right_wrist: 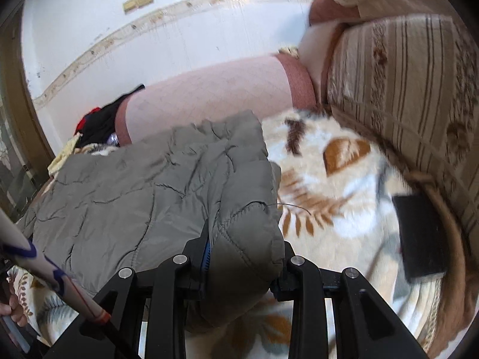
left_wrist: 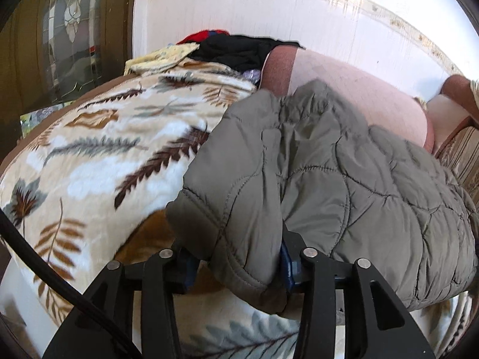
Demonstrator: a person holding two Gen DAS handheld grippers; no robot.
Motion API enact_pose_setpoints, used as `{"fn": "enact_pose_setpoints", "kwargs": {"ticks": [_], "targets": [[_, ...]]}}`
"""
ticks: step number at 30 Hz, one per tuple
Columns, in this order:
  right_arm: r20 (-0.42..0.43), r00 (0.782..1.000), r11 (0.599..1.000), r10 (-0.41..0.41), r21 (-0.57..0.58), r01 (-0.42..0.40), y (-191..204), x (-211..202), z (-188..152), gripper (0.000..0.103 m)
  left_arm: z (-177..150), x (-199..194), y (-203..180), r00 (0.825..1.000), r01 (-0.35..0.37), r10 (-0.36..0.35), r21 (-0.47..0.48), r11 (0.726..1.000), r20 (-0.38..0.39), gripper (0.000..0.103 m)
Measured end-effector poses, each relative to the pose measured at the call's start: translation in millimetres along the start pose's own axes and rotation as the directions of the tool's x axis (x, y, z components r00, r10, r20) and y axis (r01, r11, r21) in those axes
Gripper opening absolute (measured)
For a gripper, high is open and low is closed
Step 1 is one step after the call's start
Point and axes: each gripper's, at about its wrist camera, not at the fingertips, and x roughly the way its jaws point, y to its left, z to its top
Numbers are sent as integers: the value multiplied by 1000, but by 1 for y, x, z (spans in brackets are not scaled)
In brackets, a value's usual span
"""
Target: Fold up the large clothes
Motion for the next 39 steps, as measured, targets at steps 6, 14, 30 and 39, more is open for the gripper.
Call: {"fn": "enact_pose_setpoints", "kwargs": {"ticks": [6,14,30,39], "targets": [[-168,986,992,10,128,12,-28,36,-19,51,-7,11,6,998,-54,53,-39,998,-35,68],[-70,997,967,-34,250,51,-55,-6,-16,62,-5,-19,19,989,-127,134,-118,985,57,74],[92,992,986,84,-149,-70,69,5,-4,62,3,-16,-79,984,-57,35,121,991,175,75],[-33,996,975,82,-204,-87,80,52,-21,67,-8,27,-90,998,-43,37,156,987,43,79]]}}
